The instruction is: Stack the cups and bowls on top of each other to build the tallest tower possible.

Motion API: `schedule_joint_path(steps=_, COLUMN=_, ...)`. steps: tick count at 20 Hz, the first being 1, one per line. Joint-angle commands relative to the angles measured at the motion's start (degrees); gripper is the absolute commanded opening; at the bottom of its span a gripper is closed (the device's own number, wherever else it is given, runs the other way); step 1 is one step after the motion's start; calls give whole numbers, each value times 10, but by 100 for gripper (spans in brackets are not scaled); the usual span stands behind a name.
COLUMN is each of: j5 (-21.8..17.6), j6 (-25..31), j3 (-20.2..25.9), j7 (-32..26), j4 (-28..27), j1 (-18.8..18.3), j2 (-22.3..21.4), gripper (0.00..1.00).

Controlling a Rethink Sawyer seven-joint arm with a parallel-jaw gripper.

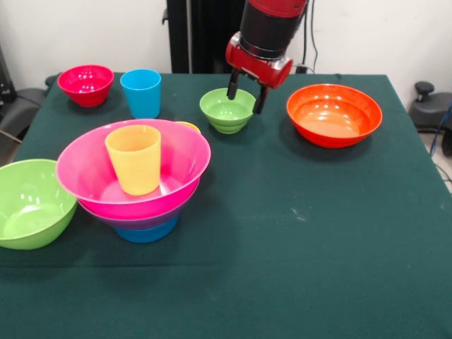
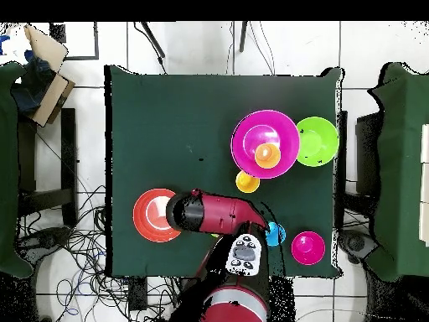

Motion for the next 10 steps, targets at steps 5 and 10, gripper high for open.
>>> schedule_joint_path(steps=5, j5=18, j6=-92, j3=38, j7=99, j4=62, j1=-9, j2=49, gripper=100)
schedule_joint_path(steps=10, j5=11, j6=-131, j3=47, j7=90, j4=67, j1=-24, j2=67, gripper=100)
